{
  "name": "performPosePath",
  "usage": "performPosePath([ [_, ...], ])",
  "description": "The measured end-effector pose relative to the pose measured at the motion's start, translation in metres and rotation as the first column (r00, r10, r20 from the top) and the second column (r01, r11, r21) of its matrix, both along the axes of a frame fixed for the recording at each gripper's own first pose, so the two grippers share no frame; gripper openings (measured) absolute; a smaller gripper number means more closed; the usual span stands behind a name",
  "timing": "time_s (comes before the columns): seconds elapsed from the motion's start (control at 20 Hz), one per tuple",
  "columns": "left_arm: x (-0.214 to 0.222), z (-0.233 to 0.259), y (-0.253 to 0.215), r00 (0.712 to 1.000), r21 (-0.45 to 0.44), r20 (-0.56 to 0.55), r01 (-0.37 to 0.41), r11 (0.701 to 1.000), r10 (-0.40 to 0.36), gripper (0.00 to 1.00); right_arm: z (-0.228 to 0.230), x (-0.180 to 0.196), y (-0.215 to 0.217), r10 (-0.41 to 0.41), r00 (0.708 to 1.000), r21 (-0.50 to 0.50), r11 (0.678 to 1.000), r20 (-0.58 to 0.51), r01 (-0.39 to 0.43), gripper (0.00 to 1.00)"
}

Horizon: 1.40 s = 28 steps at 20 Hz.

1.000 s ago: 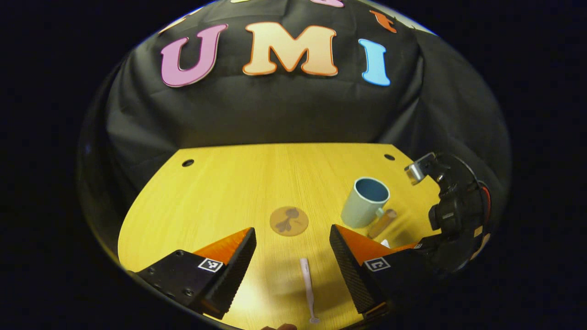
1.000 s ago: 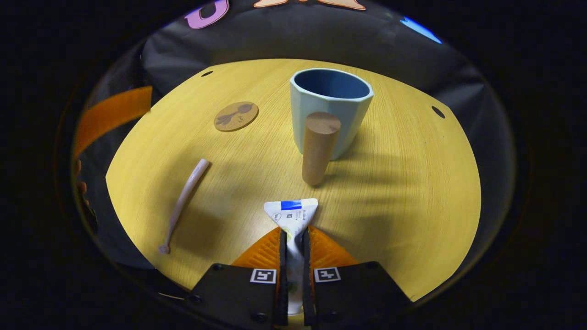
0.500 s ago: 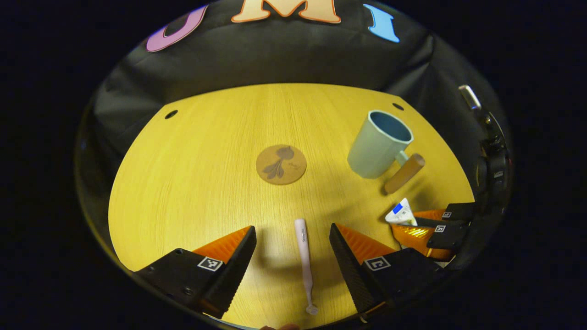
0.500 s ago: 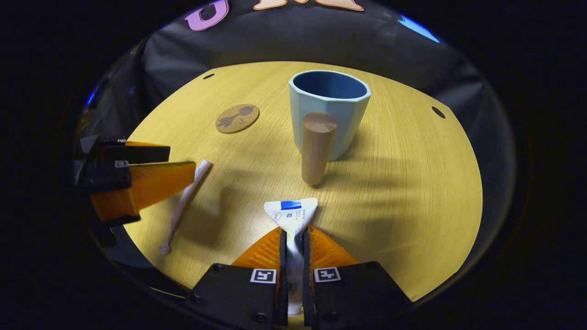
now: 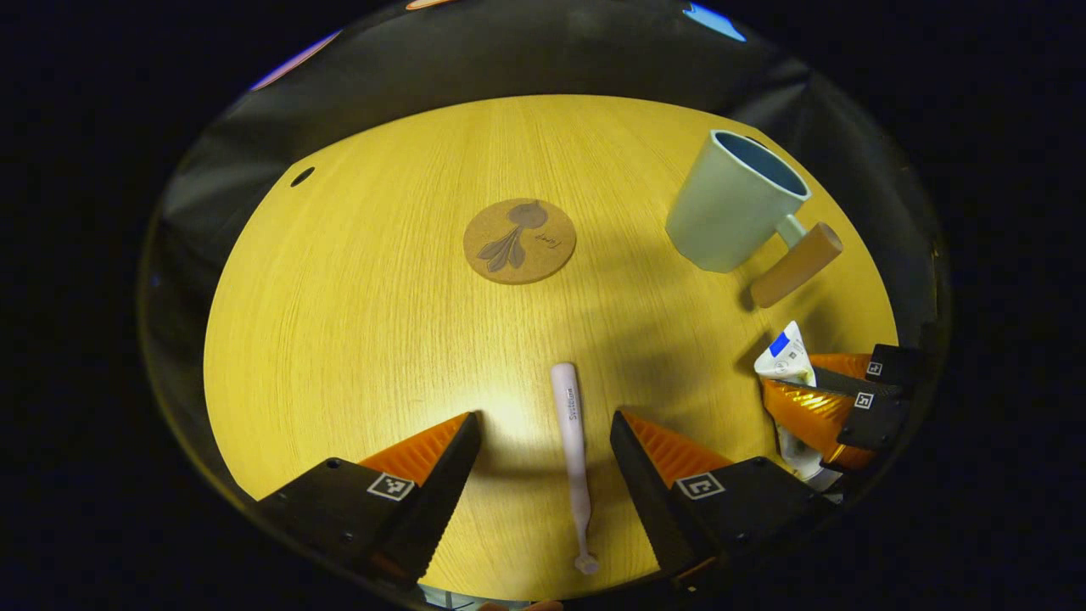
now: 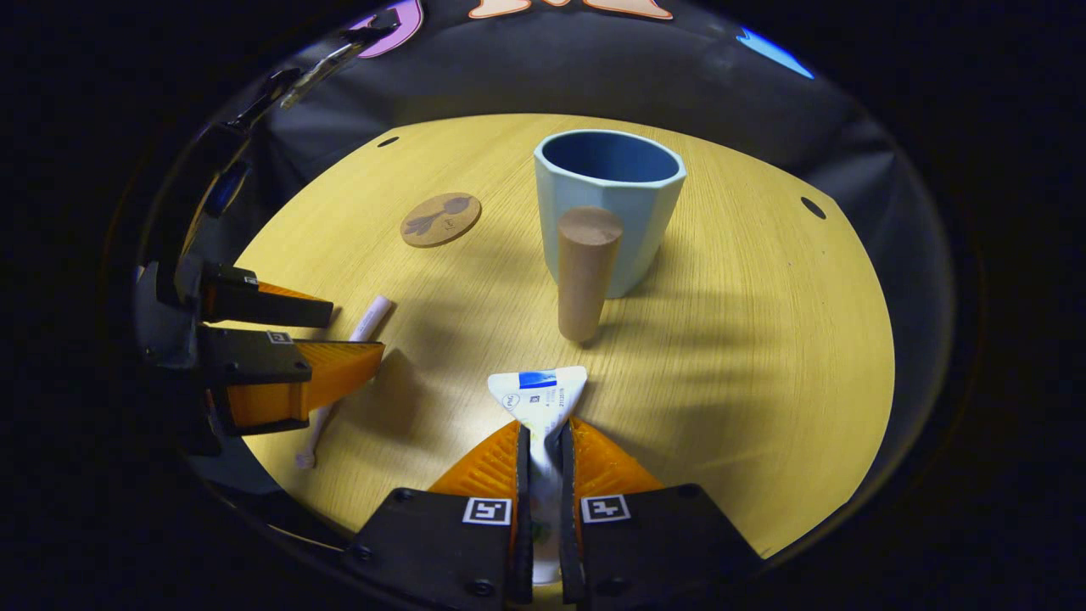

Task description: Put the toothbrush and toothpaste on the desktop into the cup, then pick up the cup and place it on the coaster on the desktop.

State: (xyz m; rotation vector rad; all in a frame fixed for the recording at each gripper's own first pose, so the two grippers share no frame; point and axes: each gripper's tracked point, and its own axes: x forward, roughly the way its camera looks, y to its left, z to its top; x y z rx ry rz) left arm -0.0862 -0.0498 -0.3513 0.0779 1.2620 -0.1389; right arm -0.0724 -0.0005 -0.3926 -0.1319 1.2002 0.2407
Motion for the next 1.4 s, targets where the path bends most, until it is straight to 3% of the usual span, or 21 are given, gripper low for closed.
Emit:
performPosePath([
  [0.25,-0.001,-0.002,-0.003,0.996,0.012,-0.091,-0.001,1.0,0.002,0.92,0.0,0.002,0.0,0.004,1.0,-0.002,1.0,0.002,-0.004,0.16],
  [0.45,0.0,-0.002,-0.008,0.991,0.014,-0.129,0.017,1.0,-0.015,0.77,0.0,0.002,0.0,0.009,1.0,0.001,1.0,0.002,-0.009,0.16],
  [0.5,0.0,-0.003,-0.009,0.991,0.013,-0.133,0.019,1.0,-0.017,0.63,0.0,0.001,0.0,0.01,1.0,0.002,1.0,0.001,-0.01,0.16],
  [0.55,0.0,-0.002,-0.01,0.991,0.012,-0.131,0.022,1.0,-0.02,0.58,0.001,0.002,0.0,0.011,1.0,0.003,1.0,0.001,-0.011,0.16],
  [0.65,0.0,-0.003,-0.01,0.992,0.009,-0.124,0.006,1.0,-0.005,0.39,0.001,0.001,0.0,0.014,1.0,0.003,1.0,0.001,-0.014,0.16],
  [0.7,0.001,-0.003,-0.01,0.993,0.005,-0.119,-0.001,1.0,0.002,0.21,0.0,0.001,0.0,0.015,1.0,0.003,1.0,0.001,-0.015,0.16],
  [0.8,0.0,-0.001,-0.009,0.993,-0.008,-0.116,0.005,1.0,-0.006,0.06,0.001,0.001,0.0,0.016,1.0,0.002,1.0,0.002,-0.016,0.13],
  [1.0,0.001,0.0,-0.01,0.996,-0.032,-0.09,-0.004,0.999,0.001,0.0,0.001,0.0,0.001,0.025,1.0,0.012,1.0,-0.004,-0.025,0.16],
  [1.4,0.0,0.007,-0.008,0.994,-0.138,0.017,-0.104,0.985,0.107,0.0,0.002,0.0,0.004,0.001,0.999,0.079,0.997,-0.043,0.003,0.16],
])
